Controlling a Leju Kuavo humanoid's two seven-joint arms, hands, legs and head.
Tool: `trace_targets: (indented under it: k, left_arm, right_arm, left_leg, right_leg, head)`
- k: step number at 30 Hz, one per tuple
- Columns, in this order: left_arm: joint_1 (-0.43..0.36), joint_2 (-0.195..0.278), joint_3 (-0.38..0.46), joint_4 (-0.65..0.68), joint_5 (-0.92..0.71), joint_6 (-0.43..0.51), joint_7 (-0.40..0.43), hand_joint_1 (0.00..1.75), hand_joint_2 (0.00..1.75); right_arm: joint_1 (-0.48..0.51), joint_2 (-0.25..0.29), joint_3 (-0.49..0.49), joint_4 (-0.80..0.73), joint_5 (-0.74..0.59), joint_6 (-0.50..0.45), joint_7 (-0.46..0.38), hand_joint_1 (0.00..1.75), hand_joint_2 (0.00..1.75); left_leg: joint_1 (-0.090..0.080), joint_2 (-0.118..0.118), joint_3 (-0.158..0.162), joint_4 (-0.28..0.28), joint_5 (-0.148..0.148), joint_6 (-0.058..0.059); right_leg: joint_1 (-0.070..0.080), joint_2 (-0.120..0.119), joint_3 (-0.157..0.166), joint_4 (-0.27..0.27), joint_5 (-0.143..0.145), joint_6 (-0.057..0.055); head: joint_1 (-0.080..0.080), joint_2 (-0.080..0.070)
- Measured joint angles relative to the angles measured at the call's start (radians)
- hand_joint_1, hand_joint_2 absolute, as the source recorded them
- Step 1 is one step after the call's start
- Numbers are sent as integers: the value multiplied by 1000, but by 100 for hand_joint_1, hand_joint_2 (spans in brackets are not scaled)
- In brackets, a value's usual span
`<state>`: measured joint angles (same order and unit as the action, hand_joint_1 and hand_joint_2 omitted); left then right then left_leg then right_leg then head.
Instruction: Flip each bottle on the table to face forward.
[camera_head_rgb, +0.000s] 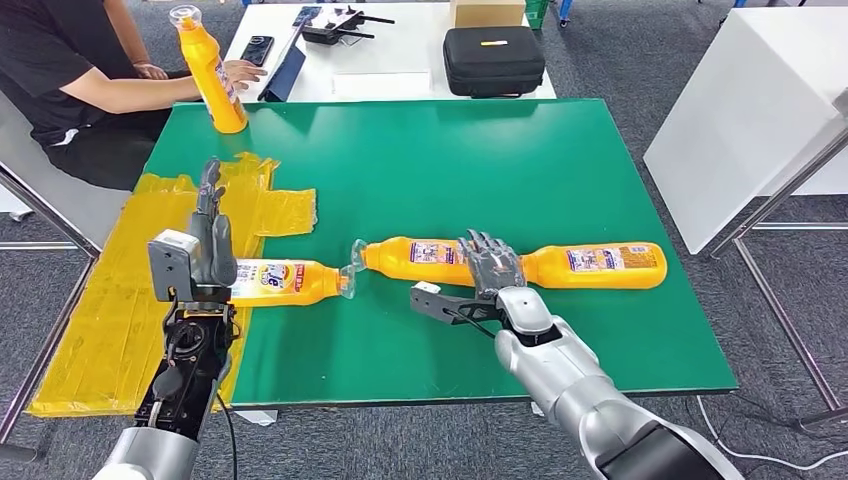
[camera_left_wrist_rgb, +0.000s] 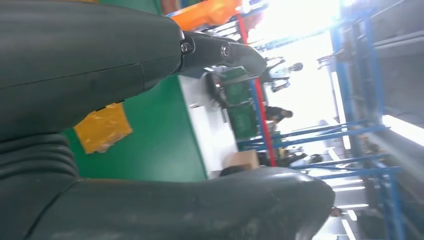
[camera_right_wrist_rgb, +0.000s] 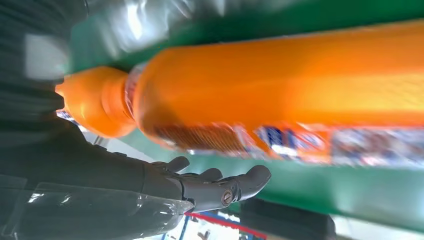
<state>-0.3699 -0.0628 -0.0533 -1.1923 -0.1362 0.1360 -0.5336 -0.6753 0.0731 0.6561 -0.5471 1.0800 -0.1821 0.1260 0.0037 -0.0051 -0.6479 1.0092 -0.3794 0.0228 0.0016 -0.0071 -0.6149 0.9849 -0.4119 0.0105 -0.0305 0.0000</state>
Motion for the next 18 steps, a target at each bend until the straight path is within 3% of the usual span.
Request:
trace_targets:
  k: [14, 15, 18]
  left_arm:
    - [60, -8, -33, -152, 33, -2, -12, 0, 0]
    - [65, -8, -35, -159, 40, -2, -12, 0, 0]
    - [80, -8, -37, -179, 63, -2, -19, 0, 0]
  right_arm:
    - [-50, -10, -9, 92, 40, 20, 26, 0, 175]
    - [-56, -12, -9, 100, 43, 28, 28, 18, 175]
    - [-70, -17, -9, 124, 49, 50, 21, 145, 175]
  left_leg:
    - [0, 0, 0, 0, 0, 0]
    - [0, 0, 0, 0, 0, 0]
    - [0, 0, 0, 0, 0, 0]
  right_leg:
    - [0, 0, 0, 0, 0, 0]
    - [0, 0, 0, 0, 0, 0]
    - [0, 0, 0, 0, 0, 0]
  head:
    - [0, 0]
    - [0, 0]
    - [0, 0]
